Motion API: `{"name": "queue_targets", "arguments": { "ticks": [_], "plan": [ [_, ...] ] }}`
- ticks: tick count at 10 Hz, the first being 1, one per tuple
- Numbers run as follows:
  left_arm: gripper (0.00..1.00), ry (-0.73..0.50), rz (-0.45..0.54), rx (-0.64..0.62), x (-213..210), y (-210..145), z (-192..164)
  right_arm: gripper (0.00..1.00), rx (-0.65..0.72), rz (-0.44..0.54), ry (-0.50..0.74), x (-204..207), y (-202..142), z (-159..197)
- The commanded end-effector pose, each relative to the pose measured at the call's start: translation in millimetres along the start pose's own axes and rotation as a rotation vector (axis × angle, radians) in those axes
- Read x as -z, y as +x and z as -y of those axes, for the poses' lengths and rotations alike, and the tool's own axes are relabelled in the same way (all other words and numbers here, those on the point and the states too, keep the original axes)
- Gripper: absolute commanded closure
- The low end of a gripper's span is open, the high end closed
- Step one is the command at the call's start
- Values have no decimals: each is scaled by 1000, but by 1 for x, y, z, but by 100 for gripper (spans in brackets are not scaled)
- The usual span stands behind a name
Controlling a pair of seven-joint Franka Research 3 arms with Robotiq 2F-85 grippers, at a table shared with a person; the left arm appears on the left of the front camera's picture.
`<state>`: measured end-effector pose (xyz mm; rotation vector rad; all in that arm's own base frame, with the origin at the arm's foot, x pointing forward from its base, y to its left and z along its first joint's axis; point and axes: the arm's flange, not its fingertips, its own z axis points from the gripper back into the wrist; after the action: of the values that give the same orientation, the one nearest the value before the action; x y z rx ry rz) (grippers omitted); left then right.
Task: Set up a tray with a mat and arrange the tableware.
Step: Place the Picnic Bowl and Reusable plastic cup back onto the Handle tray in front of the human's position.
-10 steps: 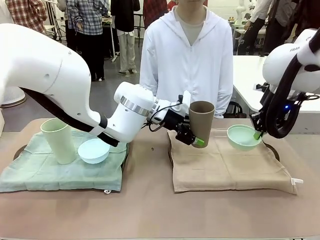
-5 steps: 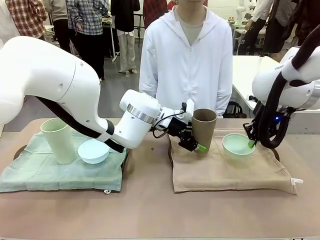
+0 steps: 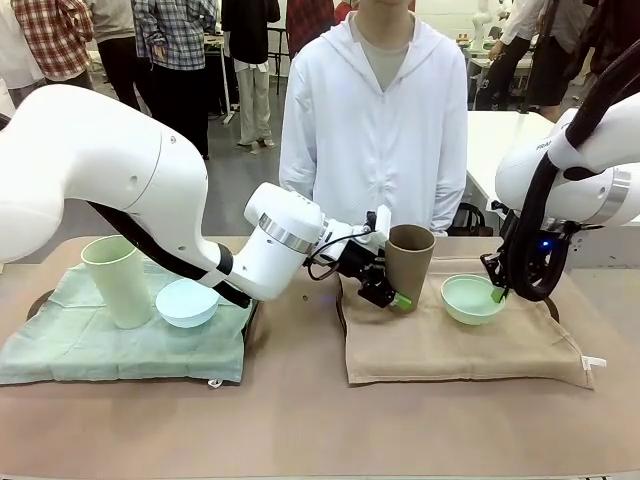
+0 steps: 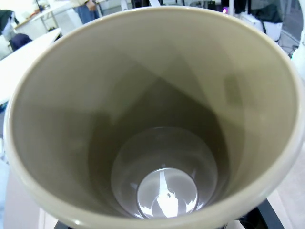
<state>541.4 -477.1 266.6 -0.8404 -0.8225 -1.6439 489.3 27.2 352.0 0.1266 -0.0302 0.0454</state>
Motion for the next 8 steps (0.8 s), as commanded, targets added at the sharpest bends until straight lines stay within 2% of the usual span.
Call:
{"name": "queue_targets", "arguments": {
  "ticks": [1,2,3,4,5,6,7,8],
  "plan": [
    [19,4,-20,-19,6,4,-11,96,0,9,-15,6,9,-2],
    [19,-2,-21,-20,6,4,-12,96,-8,10,-15,5,10,0],
    [0,1,-18,-27,6,4,-10,37,-11,7,-11,2,8,0],
    [0,6,-17,-28,2,6,-10,37,-6,16,-22,-5,6,1],
    [0,11,-22,-42,-2,6,-9,17,-2,25,-28,-13,3,2],
    [0,20,-29,-74,-11,3,-9,75,-12,24,-31,-23,-1,3],
    [0,18,-28,-100,-19,-2,-9,0,-13,37,-31,-32,-4,5],
    [0,11,-30,-128,-27,-6,-9,55,-11,44,-24,-40,-6,8]
  ]
}}
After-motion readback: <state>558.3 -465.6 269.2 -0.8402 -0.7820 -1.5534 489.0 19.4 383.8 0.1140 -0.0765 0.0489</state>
